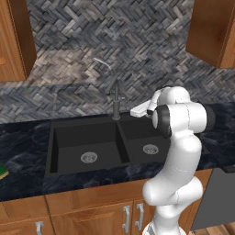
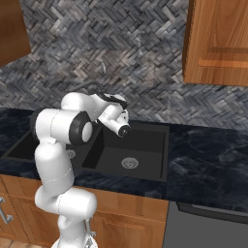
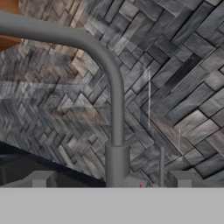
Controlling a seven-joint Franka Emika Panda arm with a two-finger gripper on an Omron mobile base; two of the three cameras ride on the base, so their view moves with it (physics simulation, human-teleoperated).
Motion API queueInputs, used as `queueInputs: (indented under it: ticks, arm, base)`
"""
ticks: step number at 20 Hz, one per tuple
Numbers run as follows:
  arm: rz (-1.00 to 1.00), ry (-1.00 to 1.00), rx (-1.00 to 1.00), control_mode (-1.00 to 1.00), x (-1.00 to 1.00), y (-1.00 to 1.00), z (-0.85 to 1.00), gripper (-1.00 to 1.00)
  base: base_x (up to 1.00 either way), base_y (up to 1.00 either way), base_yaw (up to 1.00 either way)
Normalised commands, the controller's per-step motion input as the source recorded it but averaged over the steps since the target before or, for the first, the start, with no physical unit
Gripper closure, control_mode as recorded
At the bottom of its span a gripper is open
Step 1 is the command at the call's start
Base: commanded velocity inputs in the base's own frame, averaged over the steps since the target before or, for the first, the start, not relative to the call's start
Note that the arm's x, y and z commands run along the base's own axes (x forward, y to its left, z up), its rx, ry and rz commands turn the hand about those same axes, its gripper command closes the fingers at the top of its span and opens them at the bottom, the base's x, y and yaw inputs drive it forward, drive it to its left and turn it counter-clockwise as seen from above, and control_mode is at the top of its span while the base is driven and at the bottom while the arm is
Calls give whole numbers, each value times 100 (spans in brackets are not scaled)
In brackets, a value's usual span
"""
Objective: Soak the sponge with water for a few seconds and then drop it inside the sink.
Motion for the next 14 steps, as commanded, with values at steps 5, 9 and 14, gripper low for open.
queueInputs:
  ticks: [5, 9, 14]
  arm:
    - [-1, 0, 0, -100, 25, 0, -13, -100]
    - [-6, 0, 0, -100, 23, 0, 0, -100]
    - [-5, 0, 0, -100, 24, 0, 0, -100]
  base:
    - [0, 0, 0]
    - [0, 0, 0]
    - [0, 0, 0]
